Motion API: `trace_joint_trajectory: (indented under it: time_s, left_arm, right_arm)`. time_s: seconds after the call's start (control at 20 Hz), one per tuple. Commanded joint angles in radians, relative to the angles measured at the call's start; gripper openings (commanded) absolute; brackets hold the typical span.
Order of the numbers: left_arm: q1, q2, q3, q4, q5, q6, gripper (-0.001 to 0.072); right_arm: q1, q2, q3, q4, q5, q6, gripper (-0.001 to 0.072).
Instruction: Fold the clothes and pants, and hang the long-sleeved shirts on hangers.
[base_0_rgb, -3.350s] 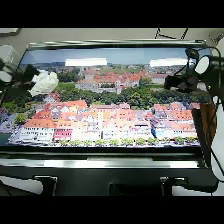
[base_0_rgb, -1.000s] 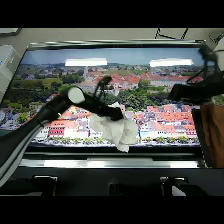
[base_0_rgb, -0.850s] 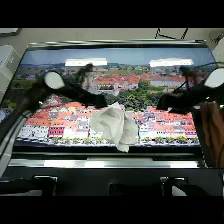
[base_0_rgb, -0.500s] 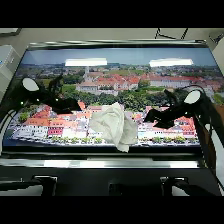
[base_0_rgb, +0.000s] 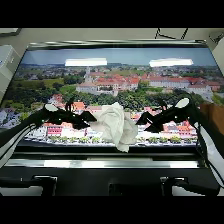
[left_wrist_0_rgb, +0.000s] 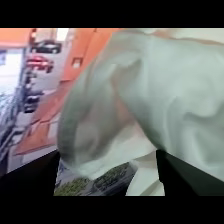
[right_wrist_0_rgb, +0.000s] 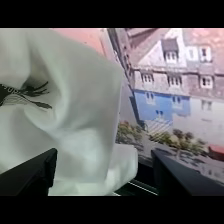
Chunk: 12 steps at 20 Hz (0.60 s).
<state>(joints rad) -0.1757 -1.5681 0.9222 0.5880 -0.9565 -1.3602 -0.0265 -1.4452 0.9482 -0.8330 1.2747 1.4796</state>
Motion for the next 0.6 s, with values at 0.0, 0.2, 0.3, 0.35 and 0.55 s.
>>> trace_joint_trajectory:
  time_s: [0.0,0.2,0.3,0.35,0.55]
  left_arm:
    - [-0.053,-0.018,-0.017,-0.023,0.088,0.007,0.0575]
    - [-0.063,-0.012,-0.017,-0.024,0.101,0.019,0.0024]
    - [-0.063,0.0,-0.017,-0.024,0.102,0.029,0.0023]
    - [-0.063,0.007,-0.017,-0.023,0.102,0.03,0.0023]
    - [-0.061,0.055,-0.016,-0.023,0.105,0.031,0.0022]
  right_arm:
    - [0.001,-0.036,-0.002,0.04,-0.016,-0.019,0.0704]
    - [0.001,-0.058,-0.008,0.092,-0.054,-0.018,0.0662]
    - [0.031,-0.074,-0.008,0.099,-0.066,-0.019,0.0641]
    - [0.064,-0.084,-0.009,0.1,-0.082,-0.018,0.0596]
    - [0.18,-0.098,0.003,0.099,-0.155,-0.023,0.004]
